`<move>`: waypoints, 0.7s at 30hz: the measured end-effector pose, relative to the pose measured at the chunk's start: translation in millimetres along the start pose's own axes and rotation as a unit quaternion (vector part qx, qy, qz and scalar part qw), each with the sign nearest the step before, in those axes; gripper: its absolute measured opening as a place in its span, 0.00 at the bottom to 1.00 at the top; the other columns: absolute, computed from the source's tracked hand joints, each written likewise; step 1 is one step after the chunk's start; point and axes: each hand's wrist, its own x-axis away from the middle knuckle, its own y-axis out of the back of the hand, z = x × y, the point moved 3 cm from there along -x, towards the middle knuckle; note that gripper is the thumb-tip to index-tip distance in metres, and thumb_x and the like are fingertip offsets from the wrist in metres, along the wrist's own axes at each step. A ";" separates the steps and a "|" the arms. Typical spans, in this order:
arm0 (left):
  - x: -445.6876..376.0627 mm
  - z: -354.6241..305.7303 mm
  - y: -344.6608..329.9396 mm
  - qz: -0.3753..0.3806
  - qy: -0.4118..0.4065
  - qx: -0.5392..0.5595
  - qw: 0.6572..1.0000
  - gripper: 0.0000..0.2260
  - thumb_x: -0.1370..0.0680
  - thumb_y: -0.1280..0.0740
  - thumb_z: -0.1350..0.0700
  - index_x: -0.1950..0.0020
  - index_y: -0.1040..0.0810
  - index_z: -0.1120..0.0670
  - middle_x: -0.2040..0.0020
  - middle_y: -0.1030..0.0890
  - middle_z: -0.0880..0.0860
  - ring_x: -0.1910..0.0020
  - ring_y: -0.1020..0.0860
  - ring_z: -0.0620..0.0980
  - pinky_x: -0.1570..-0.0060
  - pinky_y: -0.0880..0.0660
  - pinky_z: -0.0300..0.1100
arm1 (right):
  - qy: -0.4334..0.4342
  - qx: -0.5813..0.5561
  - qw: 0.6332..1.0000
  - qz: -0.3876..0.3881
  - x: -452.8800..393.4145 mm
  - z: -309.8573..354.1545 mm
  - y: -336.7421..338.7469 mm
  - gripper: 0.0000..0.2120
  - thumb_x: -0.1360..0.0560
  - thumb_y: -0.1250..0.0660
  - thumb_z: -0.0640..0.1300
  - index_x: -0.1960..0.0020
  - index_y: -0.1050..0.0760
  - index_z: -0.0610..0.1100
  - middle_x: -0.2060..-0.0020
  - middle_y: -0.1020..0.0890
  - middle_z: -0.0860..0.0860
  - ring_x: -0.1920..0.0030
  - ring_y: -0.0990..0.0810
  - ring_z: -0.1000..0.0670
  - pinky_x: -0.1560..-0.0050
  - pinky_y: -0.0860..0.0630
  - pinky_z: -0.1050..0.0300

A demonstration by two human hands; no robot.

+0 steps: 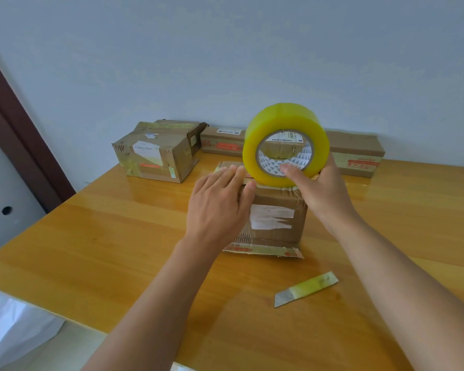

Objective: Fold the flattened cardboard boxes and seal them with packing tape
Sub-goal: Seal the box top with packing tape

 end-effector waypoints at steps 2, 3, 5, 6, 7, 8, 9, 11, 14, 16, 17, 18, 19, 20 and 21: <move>0.0 1.0 -0.9 0.003 -0.004 -0.007 1.000 0.20 0.16 0.46 0.47 0.36 0.20 0.54 0.36 0.19 0.51 0.32 0.26 0.50 0.34 0.32 0.48 | 0.005 0.007 1.000 0.008 0.9 1.8 0.8 0.26 0.28 0.26 0.60 0.35 0.29 0.53 0.48 0.17 0.59 0.48 0.19 0.62 0.48 0.23 0.59; -0.5 1.7 -1.8 0.014 -0.006 -0.013 1.000 0.20 0.16 0.48 0.46 0.37 0.20 0.53 0.36 0.19 0.50 0.32 0.26 0.49 0.34 0.33 0.47 | 0.006 0.009 1.000 0.011 1.0 2.9 0.8 0.27 0.29 0.26 0.60 0.34 0.29 0.53 0.48 0.18 0.60 0.48 0.20 0.63 0.49 0.24 0.60; -1.8 2.9 -2.5 0.033 -0.013 -0.025 0.999 0.21 0.16 0.50 0.46 0.40 0.20 0.51 0.38 0.20 0.48 0.33 0.26 0.48 0.34 0.34 0.45 | 0.014 0.019 1.000 0.014 0.1 5.9 0.6 0.26 0.28 0.26 0.59 0.34 0.29 0.52 0.48 0.19 0.61 0.49 0.21 0.66 0.52 0.26 0.67; -2.5 2.5 -2.1 0.036 -0.021 -0.024 0.999 0.20 0.15 0.50 0.47 0.42 0.20 0.52 0.39 0.20 0.48 0.34 0.26 0.48 0.35 0.34 0.45 | 0.021 0.028 0.999 0.014 -0.5 7.4 0.5 0.26 0.28 0.27 0.58 0.34 0.29 0.51 0.48 0.20 0.61 0.50 0.22 0.67 0.54 0.28 0.71; -3.5 1.3 -0.9 0.039 -0.031 -0.020 0.999 0.19 0.15 0.49 0.48 0.42 0.20 0.53 0.40 0.20 0.49 0.36 0.25 0.49 0.35 0.33 0.45 | 0.027 0.037 0.999 0.011 -1.2 8.5 0.4 0.26 0.27 0.27 0.57 0.34 0.30 0.51 0.48 0.20 0.61 0.51 0.23 0.69 0.56 0.29 0.74; -4.4 -0.1 -0.1 0.044 -0.039 -0.016 0.998 0.18 0.15 0.49 0.49 0.41 0.21 0.54 0.40 0.20 0.50 0.37 0.25 0.50 0.35 0.33 0.45 | 0.032 0.044 0.998 0.009 -1.7 9.1 0.5 0.26 0.27 0.27 0.57 0.34 0.30 0.50 0.49 0.20 0.61 0.52 0.24 0.71 0.58 0.30 0.76; -4.9 -1.4 0.0 0.055 -0.041 -0.015 0.998 0.19 0.15 0.50 0.49 0.39 0.22 0.54 0.39 0.21 0.51 0.37 0.25 0.51 0.35 0.33 0.45 | 0.034 0.048 0.998 0.008 -2.0 9.3 0.4 0.26 0.27 0.27 0.57 0.34 0.29 0.49 0.50 0.20 0.61 0.53 0.24 0.72 0.59 0.31 0.78; -4.4 -2.8 -1.7 0.090 -0.032 -0.025 0.995 0.25 0.16 0.55 0.44 0.31 0.27 0.54 0.33 0.24 0.51 0.33 0.27 0.51 0.31 0.34 0.45 | 0.034 0.057 0.998 0.010 -1.8 9.7 0.4 0.26 0.27 0.28 0.57 0.34 0.29 0.49 0.50 0.20 0.61 0.54 0.25 0.73 0.60 0.31 0.79; -3.4 -1.8 -5.9 0.120 -0.018 -0.037 0.992 0.32 0.18 0.61 0.38 0.24 0.34 0.52 0.25 0.30 0.50 0.26 0.34 0.49 0.26 0.39 0.47 | 0.030 0.061 0.998 0.014 -1.5 9.3 1.3 0.26 0.27 0.28 0.58 0.34 0.29 0.50 0.49 0.19 0.60 0.53 0.24 0.70 0.59 0.30 0.76; -4.0 -0.9 -6.2 0.128 -0.016 -0.035 0.991 0.33 0.19 0.62 0.37 0.24 0.34 0.51 0.26 0.30 0.49 0.25 0.34 0.48 0.26 0.39 0.47 | 0.025 0.056 0.998 0.015 -0.5 9.7 1.1 0.25 0.26 0.28 0.57 0.34 0.29 0.50 0.50 0.19 0.59 0.52 0.22 0.66 0.57 0.29 0.70; -4.8 -0.5 -5.3 0.128 -0.016 -0.032 0.991 0.32 0.19 0.62 0.36 0.24 0.34 0.50 0.26 0.29 0.49 0.26 0.34 0.48 0.26 0.39 0.47 | 0.022 0.053 0.998 0.016 -0.9 9.5 0.8 0.24 0.26 0.28 0.57 0.35 0.28 0.49 0.50 0.19 0.58 0.52 0.22 0.64 0.57 0.28 0.67; -5.6 -0.2 -4.3 0.128 -0.015 -0.028 0.991 0.32 0.19 0.61 0.37 0.25 0.33 0.50 0.27 0.28 0.49 0.26 0.34 0.48 0.27 0.39 0.47 | 0.019 0.051 0.998 0.015 -1.4 10.3 0.9 0.22 0.26 0.28 0.55 0.36 0.28 0.49 0.52 0.19 0.56 0.52 0.21 0.61 0.56 0.26 0.64; -5.9 -0.2 -3.2 0.127 -0.013 -0.025 0.992 0.31 0.19 0.61 0.37 0.25 0.33 0.49 0.27 0.28 0.48 0.26 0.34 0.47 0.27 0.38 0.47 | 0.015 0.050 0.999 0.011 -2.3 10.9 2.2 0.20 0.25 0.28 0.54 0.37 0.28 0.48 0.53 0.19 0.54 0.54 0.21 0.59 0.57 0.25 0.61; -5.7 -0.9 -1.6 0.126 -0.010 -0.022 0.992 0.30 0.19 0.59 0.37 0.25 0.32 0.49 0.26 0.29 0.48 0.26 0.34 0.47 0.27 0.38 0.46 | 0.012 0.049 0.999 0.004 -3.4 11.7 4.8 0.18 0.25 0.28 0.52 0.39 0.27 0.47 0.55 0.19 0.52 0.56 0.20 0.55 0.58 0.25 0.57; -5.5 -2.0 0.2 0.128 -0.007 -0.020 0.992 0.29 0.18 0.58 0.37 0.25 0.31 0.49 0.25 0.29 0.49 0.25 0.35 0.47 0.26 0.39 0.46 | 0.010 0.046 0.999 -0.010 -5.1 12.2 8.8 0.16 0.25 0.28 0.49 0.41 0.26 0.45 0.58 0.19 0.49 0.58 0.20 0.52 0.60 0.26 0.54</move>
